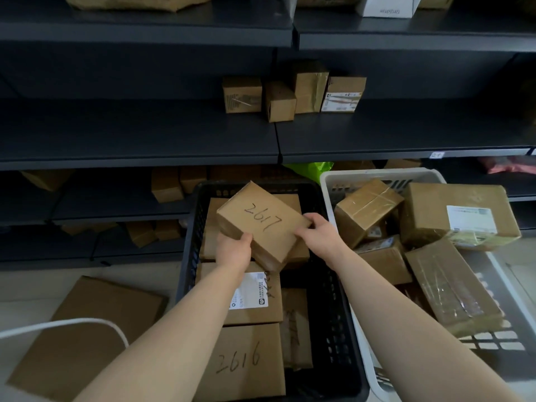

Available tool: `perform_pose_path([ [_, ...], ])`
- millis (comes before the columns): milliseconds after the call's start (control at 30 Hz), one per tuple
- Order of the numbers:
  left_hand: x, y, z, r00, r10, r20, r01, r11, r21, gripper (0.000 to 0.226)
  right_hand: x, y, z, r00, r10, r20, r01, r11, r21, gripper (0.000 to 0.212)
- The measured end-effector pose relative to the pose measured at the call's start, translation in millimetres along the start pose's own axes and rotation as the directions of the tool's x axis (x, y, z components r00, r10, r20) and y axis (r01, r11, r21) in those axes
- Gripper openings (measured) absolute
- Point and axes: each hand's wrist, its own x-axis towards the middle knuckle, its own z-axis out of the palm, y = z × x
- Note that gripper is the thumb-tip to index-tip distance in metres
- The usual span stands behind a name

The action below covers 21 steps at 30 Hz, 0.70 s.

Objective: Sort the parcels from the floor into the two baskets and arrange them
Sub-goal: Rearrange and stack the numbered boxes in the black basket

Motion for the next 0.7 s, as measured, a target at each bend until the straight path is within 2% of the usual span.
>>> perform_pose_path([
  [67, -8.1, -6.2, 1.2, 0.999, -0.001, 0.051, 0.001, 1.0, -0.014, 0.039, -6.5, 1.0, 2.5, 0.999, -0.015, -0.031, 0.015, 1.0, -0.014, 0.023],
  [100, -12.8, -7.1, 0.8, 0.998, 0.012, 0.064, -0.012, 1.0, 0.002, 0.039, -9.7, 2.2, 2.7, 0.998, -0.033, -0.05, 0.031, 0.999, -0.035, 0.017],
  [200, -27.6, -9.3, -2.4, 0.992, 0.088, 0.09, -0.097, 0.99, 0.101, 0.036, -20.3, 13.4, 0.0, 0.999, -0.049, -0.008, 0.048, 0.991, -0.124, 0.029],
  [267, -40.3, -11.2, -4.7, 0.983, 0.131, 0.128, -0.151, 0.975, 0.162, 0.037, -32.3, 20.1, -5.0, 0.999, -0.035, 0.031, 0.038, 0.994, -0.107, 0.048],
  [300, -46.5, -13.0, -5.1, 0.977, 0.147, 0.154, -0.175, 0.967, 0.186, 0.04, -38.4, 24.4, -8.8, 0.999, -0.019, 0.037, 0.022, 0.995, -0.101, 0.05],
  [433, -69.6, -23.6, -0.7, 0.957, 0.174, 0.234, -0.225, 0.951, 0.214, 0.045, -68.9, 41.0, -29.9, 1.0, 0.025, 0.017, -0.023, 0.994, -0.107, 0.041],
  [533, -88.7, -36.8, 4.7, 0.947, 0.153, 0.283, -0.226, 0.943, 0.245, 0.038, -90.4, 58.2, -42.5, 0.999, 0.03, -0.029, -0.033, 0.988, -0.15, 0.042],
  [633, -100.0, -56.9, 8.4, 0.949, 0.107, 0.295, -0.189, 0.945, 0.266, 0.028, -103.2, 74.8, -45.0, 0.998, 0.016, -0.054, -0.029, 0.965, -0.262, 0.048],
  [700, -103.4, -67.5, 8.9, 0.952, 0.089, 0.294, -0.178, 0.94, 0.29, 0.021, -108.6, 81.8, -43.4, 0.999, 0.016, -0.038, -0.026, 0.957, -0.289, 0.044],
])
